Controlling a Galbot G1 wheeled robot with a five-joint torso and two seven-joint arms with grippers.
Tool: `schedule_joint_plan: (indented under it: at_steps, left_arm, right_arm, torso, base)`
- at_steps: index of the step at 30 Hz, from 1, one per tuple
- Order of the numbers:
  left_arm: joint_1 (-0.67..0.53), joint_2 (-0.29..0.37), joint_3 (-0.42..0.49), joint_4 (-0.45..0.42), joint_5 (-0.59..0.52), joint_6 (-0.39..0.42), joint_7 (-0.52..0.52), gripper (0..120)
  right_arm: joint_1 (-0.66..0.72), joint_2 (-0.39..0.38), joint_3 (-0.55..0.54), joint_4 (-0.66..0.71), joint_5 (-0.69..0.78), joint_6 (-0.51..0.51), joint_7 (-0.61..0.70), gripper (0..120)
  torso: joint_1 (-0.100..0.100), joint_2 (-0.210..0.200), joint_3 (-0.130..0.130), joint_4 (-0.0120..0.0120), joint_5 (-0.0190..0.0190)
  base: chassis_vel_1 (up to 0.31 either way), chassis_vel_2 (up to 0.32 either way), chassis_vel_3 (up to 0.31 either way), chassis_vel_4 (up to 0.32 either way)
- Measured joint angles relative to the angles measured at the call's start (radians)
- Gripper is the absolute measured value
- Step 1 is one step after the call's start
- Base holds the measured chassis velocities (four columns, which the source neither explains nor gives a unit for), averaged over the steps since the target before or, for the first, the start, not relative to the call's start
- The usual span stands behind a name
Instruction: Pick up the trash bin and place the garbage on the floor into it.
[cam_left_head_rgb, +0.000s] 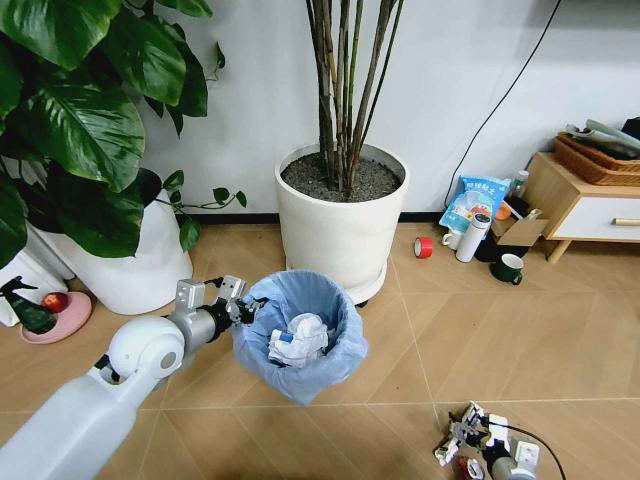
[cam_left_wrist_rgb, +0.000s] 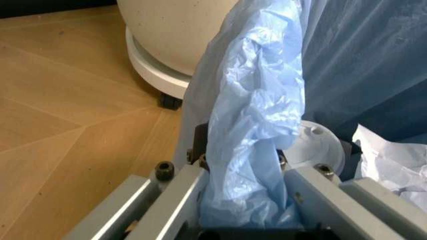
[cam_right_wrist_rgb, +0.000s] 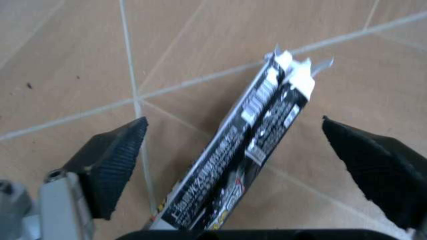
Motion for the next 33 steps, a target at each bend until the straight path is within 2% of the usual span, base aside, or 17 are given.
schedule_joint_plan:
  at_steps: [8,9,12,13,15,17,21,23,25,31,33]
  left_arm:
    - [-0.004,0.000,-0.001,0.002,-0.002,0.000,0.003,1]
    - [-0.004,0.000,-0.001,0.002,-0.002,0.000,0.003,1]
    - [-0.004,0.006,-0.004,0.001,-0.003,0.000,0.005,1]
    - [-0.004,0.006,-0.004,0.001,-0.003,0.000,0.005,1]
    - [-0.005,0.009,-0.006,0.001,-0.005,0.000,0.007,1]
    - [-0.006,0.010,-0.007,0.001,-0.006,0.000,0.007,1]
    - [-0.007,0.009,-0.008,0.001,-0.007,0.000,0.010,1]
    - [-0.006,0.009,-0.008,0.001,-0.007,0.000,0.011,1]
    - [-0.006,0.008,-0.008,0.001,-0.007,-0.001,0.012,1]
    - [-0.004,0.004,-0.009,0.001,-0.006,-0.003,0.012,1]
    - [-0.003,0.002,-0.008,0.000,-0.005,-0.004,0.012,1]
  right_arm:
    - [0.038,0.026,-0.020,-0.028,0.013,-0.018,0.030,63]
    - [0.038,0.026,-0.020,-0.028,0.013,-0.018,0.030,63]
    - [0.050,0.035,-0.027,-0.033,0.027,-0.024,0.045,50]
    - [0.050,0.035,-0.027,-0.033,0.027,-0.024,0.045,50]
    - [0.054,0.038,-0.031,-0.033,0.035,-0.027,0.053,38]
    - [0.055,0.039,-0.032,-0.032,0.035,-0.027,0.055,35]
    - [0.055,0.046,-0.036,-0.029,0.034,-0.027,0.058,15]
    - [0.055,0.047,-0.036,-0.029,0.032,-0.027,0.058,12]
    - [0.050,0.049,-0.035,-0.011,0.024,-0.026,0.064,0]
    - [0.046,0.045,-0.007,0.055,0.003,0.001,0.067,0]
    - [0.041,0.030,0.009,0.114,-0.008,0.017,0.047,0]
  torso:
    - [0.000,0.000,0.000,0.0000,0.0000]
    - [0.000,0.000,0.000,0.0000,0.0000]
    - [0.000,0.000,0.000,0.0001,0.0001]
    - [0.000,0.000,0.000,0.0001,0.0001]
    - [0.000,0.000,0.000,0.0001,0.0000]
    - [0.000,0.000,0.000,0.0000,-0.0001]
    - [0.000,0.000,0.000,0.0000,-0.0002]
    - [0.000,0.000,0.000,0.0001,-0.0002]
    - [0.000,0.000,0.000,0.0000,0.0007]
    - [0.000,0.000,0.000,0.0000,0.0002]
    - [0.000,0.000,0.000,0.0000,0.0006]
  base:
    - [0.000,0.000,0.000,0.000]
    - [0.000,0.000,0.000,0.000]
    - [0.000,0.000,0.000,0.000]
    - [0.000,0.000,0.000,0.000]
    - [0.000,0.000,0.000,0.000]
    - [0.000,0.000,0.000,0.000]
    - [0.000,0.000,0.000,0.000]
    - [0.000,0.000,0.000,0.000]
    - [0.000,0.000,0.000,0.000]
    - [0.000,0.000,0.000,0.000]
    - [0.000,0.000,0.000,0.000]
